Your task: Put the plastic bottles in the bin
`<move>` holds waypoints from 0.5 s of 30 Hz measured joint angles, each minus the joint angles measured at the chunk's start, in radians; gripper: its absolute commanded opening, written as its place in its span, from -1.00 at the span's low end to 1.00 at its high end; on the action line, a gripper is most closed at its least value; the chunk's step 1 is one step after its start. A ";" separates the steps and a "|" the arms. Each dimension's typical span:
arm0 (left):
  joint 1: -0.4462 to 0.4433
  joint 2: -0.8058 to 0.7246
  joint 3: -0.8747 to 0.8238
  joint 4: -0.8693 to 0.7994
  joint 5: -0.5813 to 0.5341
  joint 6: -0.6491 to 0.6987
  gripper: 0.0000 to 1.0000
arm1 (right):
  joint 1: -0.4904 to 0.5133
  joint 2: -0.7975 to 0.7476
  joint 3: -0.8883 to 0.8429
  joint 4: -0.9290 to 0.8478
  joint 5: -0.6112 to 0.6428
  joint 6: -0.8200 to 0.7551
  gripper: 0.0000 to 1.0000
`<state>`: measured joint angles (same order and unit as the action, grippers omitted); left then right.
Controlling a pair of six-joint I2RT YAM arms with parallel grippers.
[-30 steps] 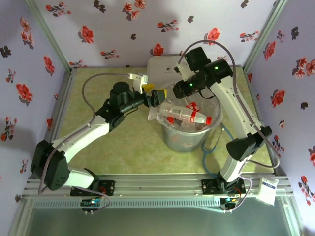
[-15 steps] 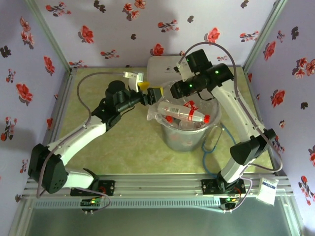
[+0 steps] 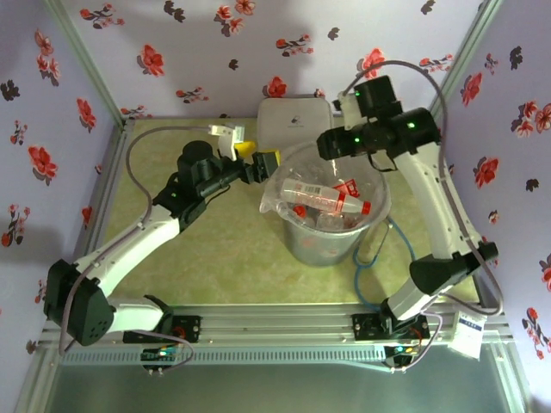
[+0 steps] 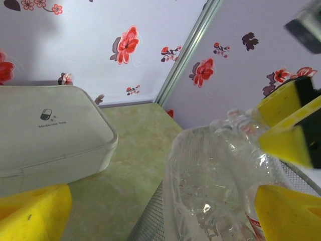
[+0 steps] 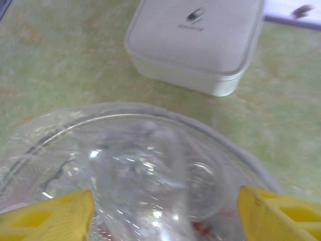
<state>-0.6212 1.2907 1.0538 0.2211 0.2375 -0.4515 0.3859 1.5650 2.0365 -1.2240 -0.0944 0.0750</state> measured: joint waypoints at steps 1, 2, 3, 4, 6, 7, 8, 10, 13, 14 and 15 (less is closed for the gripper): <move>0.001 -0.002 0.000 -0.002 -0.002 0.002 0.90 | -0.021 -0.026 -0.012 0.004 0.014 0.005 0.56; 0.002 -0.004 0.000 -0.003 -0.002 0.002 0.90 | -0.044 -0.052 -0.029 0.006 0.026 0.011 0.57; 0.002 -0.006 0.000 -0.004 -0.002 0.003 0.90 | -0.064 -0.073 -0.044 0.009 0.035 0.016 0.57; 0.003 -0.009 0.000 -0.007 -0.003 0.005 0.90 | -0.088 -0.099 -0.065 0.014 0.041 0.024 0.58; 0.005 -0.013 -0.001 -0.010 -0.003 0.006 0.90 | -0.135 -0.142 -0.113 0.025 0.043 0.041 0.58; 0.005 -0.015 -0.002 -0.011 -0.003 0.006 0.90 | -0.159 -0.161 -0.138 0.030 0.043 0.049 0.57; 0.005 -0.016 -0.002 -0.013 -0.003 0.008 0.91 | -0.181 -0.178 -0.166 0.036 0.042 0.058 0.56; 0.005 -0.019 -0.006 -0.014 -0.003 0.009 0.91 | -0.219 -0.203 -0.220 0.047 0.031 0.073 0.54; 0.006 -0.022 -0.011 -0.017 -0.003 0.010 0.91 | -0.267 -0.227 -0.309 0.077 -0.031 0.098 0.51; 0.006 -0.023 -0.014 -0.018 -0.002 0.010 0.91 | -0.280 -0.230 -0.338 0.088 -0.062 0.109 0.50; 0.006 -0.026 -0.017 -0.019 -0.003 0.010 0.91 | -0.288 -0.232 -0.361 0.099 -0.089 0.117 0.50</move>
<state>-0.6147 1.2648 1.0367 0.2024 0.2348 -0.4419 0.0978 1.3331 1.6756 -1.1248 -0.1833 0.1921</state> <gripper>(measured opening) 0.953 0.755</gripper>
